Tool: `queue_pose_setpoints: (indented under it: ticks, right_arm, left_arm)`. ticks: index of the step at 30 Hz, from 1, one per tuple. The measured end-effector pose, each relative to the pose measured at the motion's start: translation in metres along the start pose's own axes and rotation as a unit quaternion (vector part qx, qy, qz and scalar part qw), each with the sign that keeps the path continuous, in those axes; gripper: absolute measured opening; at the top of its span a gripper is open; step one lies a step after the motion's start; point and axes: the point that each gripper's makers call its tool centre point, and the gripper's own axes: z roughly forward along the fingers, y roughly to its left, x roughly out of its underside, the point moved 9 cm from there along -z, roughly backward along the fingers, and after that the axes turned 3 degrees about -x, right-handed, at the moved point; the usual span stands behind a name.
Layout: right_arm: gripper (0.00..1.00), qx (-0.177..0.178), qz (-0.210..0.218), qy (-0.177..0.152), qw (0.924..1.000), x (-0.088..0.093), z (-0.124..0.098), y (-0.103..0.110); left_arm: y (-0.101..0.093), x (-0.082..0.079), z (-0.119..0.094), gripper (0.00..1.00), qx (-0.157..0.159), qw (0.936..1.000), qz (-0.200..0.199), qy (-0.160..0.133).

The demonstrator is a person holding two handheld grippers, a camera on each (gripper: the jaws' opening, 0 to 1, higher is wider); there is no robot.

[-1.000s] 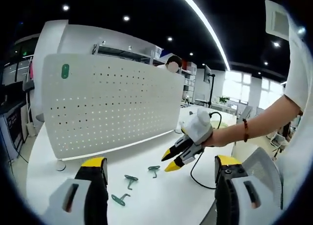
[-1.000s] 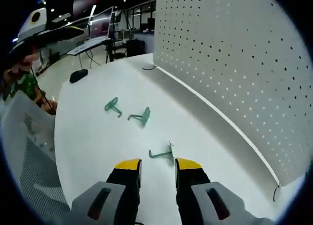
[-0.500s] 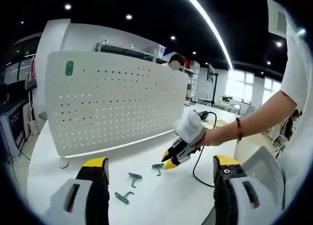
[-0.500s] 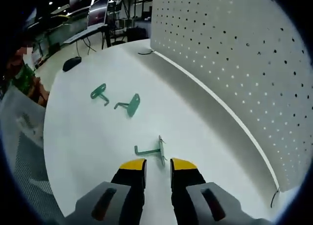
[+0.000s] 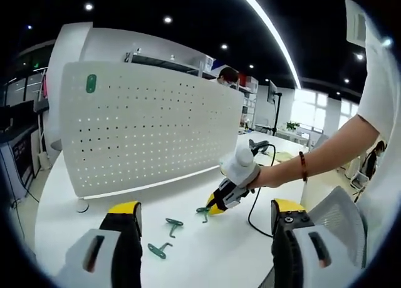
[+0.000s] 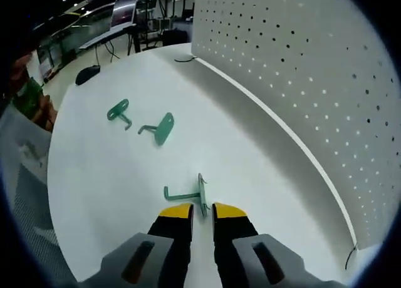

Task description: Insert the hook assembly into the mounting plate slot until the hook locks in place.

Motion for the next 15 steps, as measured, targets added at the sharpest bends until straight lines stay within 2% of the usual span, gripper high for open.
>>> queue_pose_setpoints:
  ticks: [4,12,15]
  right_arm:
    - [0.04,-0.002,0.004,0.002,1.0,0.0009,0.0023,0.0015]
    - [0.02,0.002,0.008,0.002,1.0,0.0009,0.0019,0.0042]
    - [0.02,0.009,0.013,-0.013,0.9998,-0.0024,-0.003,0.0052]
  left_arm:
    - [-0.0011,0.0015,-0.0002,0.86,0.002,1.0,0.002,0.002]
    - [-0.0048,0.003,0.0006,0.86,0.003,1.0,0.001,0.005]
    - [-0.0053,0.0008,0.0007,0.86,0.003,1.0,-0.001,0.0]
